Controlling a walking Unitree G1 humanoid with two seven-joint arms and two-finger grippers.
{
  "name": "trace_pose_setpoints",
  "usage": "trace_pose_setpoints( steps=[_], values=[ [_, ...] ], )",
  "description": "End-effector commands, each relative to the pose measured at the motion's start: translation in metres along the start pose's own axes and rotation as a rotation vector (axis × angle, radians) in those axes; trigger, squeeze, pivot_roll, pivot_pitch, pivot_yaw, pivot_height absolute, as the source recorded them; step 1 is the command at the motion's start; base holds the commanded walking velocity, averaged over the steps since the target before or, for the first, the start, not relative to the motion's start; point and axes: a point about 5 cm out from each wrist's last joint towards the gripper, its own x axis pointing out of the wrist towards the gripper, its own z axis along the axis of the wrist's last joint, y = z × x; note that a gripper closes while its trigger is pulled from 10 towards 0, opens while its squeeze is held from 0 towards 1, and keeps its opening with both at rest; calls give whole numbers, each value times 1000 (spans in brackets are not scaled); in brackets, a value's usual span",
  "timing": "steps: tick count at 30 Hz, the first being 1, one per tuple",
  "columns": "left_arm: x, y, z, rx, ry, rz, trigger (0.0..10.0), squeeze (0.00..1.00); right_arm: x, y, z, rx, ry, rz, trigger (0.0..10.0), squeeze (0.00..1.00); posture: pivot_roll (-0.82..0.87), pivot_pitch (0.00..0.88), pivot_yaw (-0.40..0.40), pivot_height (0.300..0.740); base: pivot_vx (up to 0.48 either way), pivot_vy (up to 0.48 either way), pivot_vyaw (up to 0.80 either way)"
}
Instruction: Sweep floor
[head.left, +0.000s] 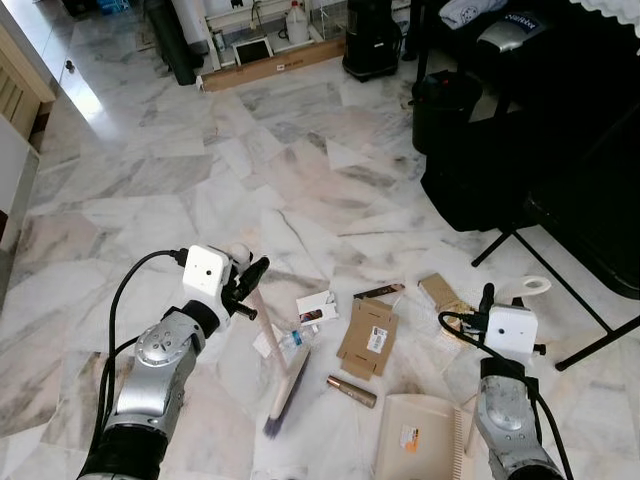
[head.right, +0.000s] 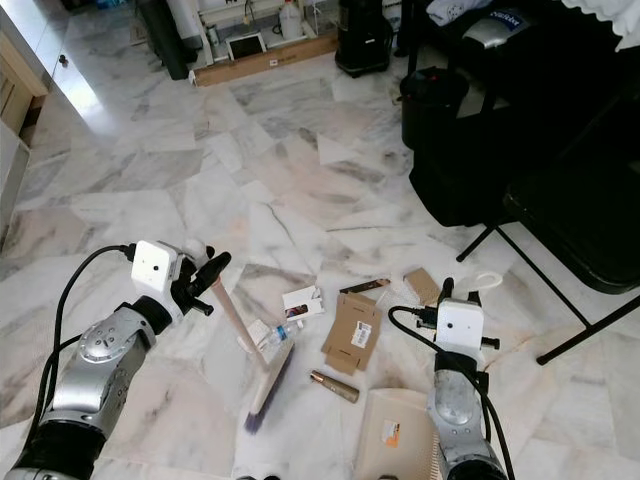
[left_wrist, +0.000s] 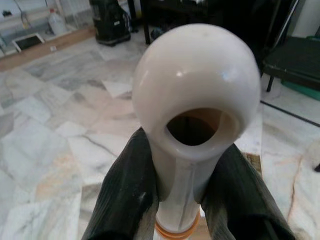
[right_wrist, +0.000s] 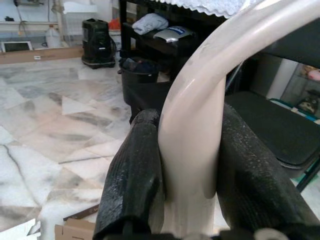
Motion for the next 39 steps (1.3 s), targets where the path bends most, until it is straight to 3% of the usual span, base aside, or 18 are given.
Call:
trace_pose_setpoints(
  steps=[1,10,17,22,32,39],
  values=[
    [-4,4,-6,-7,22,7,10000,0,-9,6,-11,-10,57,30,10000,0,67,153,162,740,0,0,0],
    [-4,-2,-20,-103,37,37,10000,0,-9,4,-11,-15,47,32,10000,0,56,154,155,740,0,0,0],
    [-6,-7,-28,-157,80,-25,10000,0,-9,4,-12,-20,49,42,10000,0,54,155,151,740,0,0,0],
    [-5,-5,-23,-155,54,-23,10000,0,-9,5,-11,-22,51,49,10000,0,57,156,149,740,0,0,0],
    [0,-16,-15,-216,32,-127,10000,0,-7,7,-11,-23,55,59,10000,0,57,151,150,740,0,0,0],
    [2,-11,-6,-278,-9,-117,10000,0,-5,7,-11,-25,59,60,10000,0,60,146,149,740,0,0,0]
  ],
)
